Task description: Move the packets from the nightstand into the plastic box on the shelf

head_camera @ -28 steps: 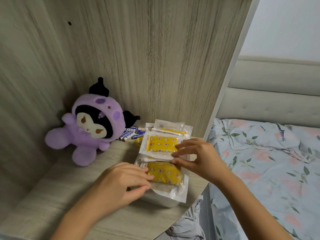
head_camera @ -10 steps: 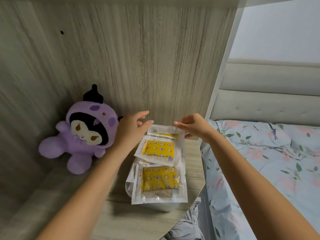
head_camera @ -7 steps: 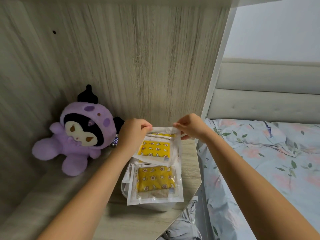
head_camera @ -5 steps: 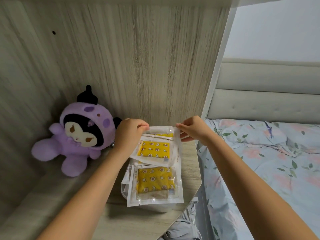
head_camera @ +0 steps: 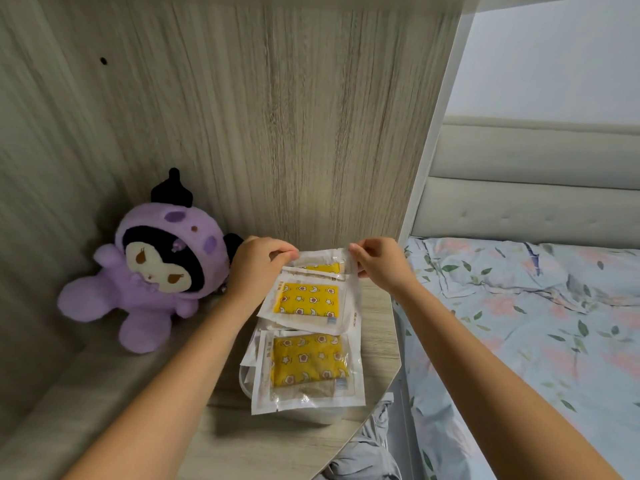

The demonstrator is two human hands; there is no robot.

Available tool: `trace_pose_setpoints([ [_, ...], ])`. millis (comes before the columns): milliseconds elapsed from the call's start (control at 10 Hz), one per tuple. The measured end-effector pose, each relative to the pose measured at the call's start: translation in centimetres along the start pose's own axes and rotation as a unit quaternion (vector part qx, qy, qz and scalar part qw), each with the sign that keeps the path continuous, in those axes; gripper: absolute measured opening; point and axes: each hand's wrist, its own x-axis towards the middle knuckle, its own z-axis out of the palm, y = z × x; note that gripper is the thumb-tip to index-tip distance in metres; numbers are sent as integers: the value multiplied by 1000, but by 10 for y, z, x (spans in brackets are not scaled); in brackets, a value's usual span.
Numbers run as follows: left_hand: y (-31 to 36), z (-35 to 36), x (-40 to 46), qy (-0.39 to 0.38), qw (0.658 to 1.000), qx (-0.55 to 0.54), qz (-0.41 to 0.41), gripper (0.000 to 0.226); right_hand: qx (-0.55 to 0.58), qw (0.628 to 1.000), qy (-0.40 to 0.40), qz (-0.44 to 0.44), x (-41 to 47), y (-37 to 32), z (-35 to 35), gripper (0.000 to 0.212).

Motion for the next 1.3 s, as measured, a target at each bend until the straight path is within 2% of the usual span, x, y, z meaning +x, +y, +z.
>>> trace_pose_setpoints([
  [100, -1, 4, 1, -12, 1000, -7, -9, 13, -15, 1000, -11, 9, 1, -3, 1, 30],
  [200, -7, -2, -4, -9, 999, -31, -26, 19, 56, 998, -23, 26, -6, -4, -5, 29],
  [300, -10, -17, -24, 9, 992, -104, -68, 30, 54, 997, 35, -40, -28, 0, -18, 30],
  [400, -4, -36, -71, -19, 981, -187, -39, 32, 43, 993, -14, -105, -63, 1, -25, 33],
  [500, 3, -42, -118, -92, 977, -189, 36, 41, -41, 981, -79, -171, -86, -8, -11, 33],
  [600, 6, -35, -135, -127, 979, -147, 66, 40, -120, 962, -121, -214, -85, -12, 6, 33],
  [700, 8, -35, -133, -111, 986, -99, 76, 39, -159, 953, -143, -216, -78, -12, 5, 31],
  [900, 5, -39, -125, -129, 987, -81, 44, 35, -163, 947, -159, -225, -73, -8, -5, 30],
  [1000, 11, -36, -133, -89, 992, -52, 76, 41, -165, 949, -150, -225, -80, -10, -2, 30],
  [1100, 17, -38, -142, -42, 994, -47, 91, 37, -122, 965, -102, -210, -94, -16, -8, 33],
  [1200, 18, -52, -150, 51, 992, -74, 87, 26, 16, 980, 47, -191, -112, -31, -33, 37],
  [1300, 27, -72, -163, 175, 975, -80, 109, 11, 267, 925, 198, -184, -132, -63, -84, 50],
])
